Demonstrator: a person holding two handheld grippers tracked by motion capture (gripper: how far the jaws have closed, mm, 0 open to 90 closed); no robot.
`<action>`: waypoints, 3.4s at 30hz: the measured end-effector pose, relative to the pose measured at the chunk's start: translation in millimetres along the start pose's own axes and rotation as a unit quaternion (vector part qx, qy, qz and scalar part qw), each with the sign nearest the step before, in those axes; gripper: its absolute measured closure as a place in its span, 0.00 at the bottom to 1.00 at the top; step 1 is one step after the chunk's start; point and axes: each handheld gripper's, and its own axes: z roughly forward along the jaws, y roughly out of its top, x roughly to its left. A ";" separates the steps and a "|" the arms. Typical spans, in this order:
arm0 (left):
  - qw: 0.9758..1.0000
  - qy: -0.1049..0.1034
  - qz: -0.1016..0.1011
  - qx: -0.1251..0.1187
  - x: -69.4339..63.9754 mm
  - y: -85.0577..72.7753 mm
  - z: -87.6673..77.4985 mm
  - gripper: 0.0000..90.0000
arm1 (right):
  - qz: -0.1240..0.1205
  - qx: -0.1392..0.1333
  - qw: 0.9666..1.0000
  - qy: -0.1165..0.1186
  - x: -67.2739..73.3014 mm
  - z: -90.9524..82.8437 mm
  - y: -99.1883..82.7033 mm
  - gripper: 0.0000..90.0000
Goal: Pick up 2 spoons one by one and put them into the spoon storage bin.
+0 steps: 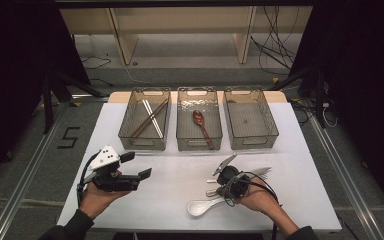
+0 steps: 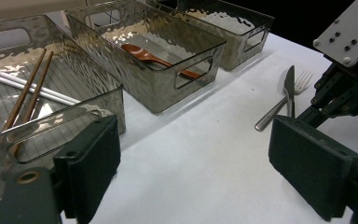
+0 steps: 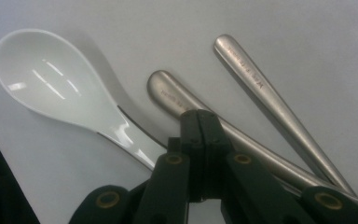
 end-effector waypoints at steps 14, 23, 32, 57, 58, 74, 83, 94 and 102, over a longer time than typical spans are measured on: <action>1.000 0.000 0.000 0.000 -0.4 0.1 0.1 0.18 | 0.015 0.022 1.000 0.004 -1.6 -4.3 -14.0 1.00; 1.000 0.000 0.002 0.003 -0.8 0.2 0.3 0.18 | 0.012 0.015 1.000 -0.002 1.3 -12.1 -19.7 0.95; 1.000 -0.001 0.003 0.003 -0.8 0.2 0.2 0.18 | -0.048 -0.014 0.998 0.041 17.7 -19.1 -7.4 0.52; 1.000 -0.001 0.003 0.003 -0.8 0.0 0.6 0.18 | -0.115 0.040 0.992 0.034 34.8 3.3 -0.8 0.74; 1.000 0.000 0.003 0.003 -0.7 0.0 0.6 0.18 | -0.112 0.043 0.992 0.036 36.2 2.7 -0.7 0.75; 1.000 0.000 0.004 0.003 -1.1 0.0 0.5 0.18 | -0.139 0.045 0.989 0.027 39.0 3.3 0.0 0.84; 1.000 0.000 0.004 0.002 -1.0 0.2 0.2 0.18 | -0.114 0.043 0.992 0.029 37.3 2.2 0.8 0.85; 1.000 0.000 0.004 0.002 -0.9 0.4 -0.2 0.18 | -0.071 0.019 0.997 0.039 27.7 -4.1 0.3 0.86; 1.000 0.001 0.004 0.001 -0.7 0.5 -0.6 0.18 | -0.048 -0.023 0.998 0.042 20.2 -14.9 0.8 0.86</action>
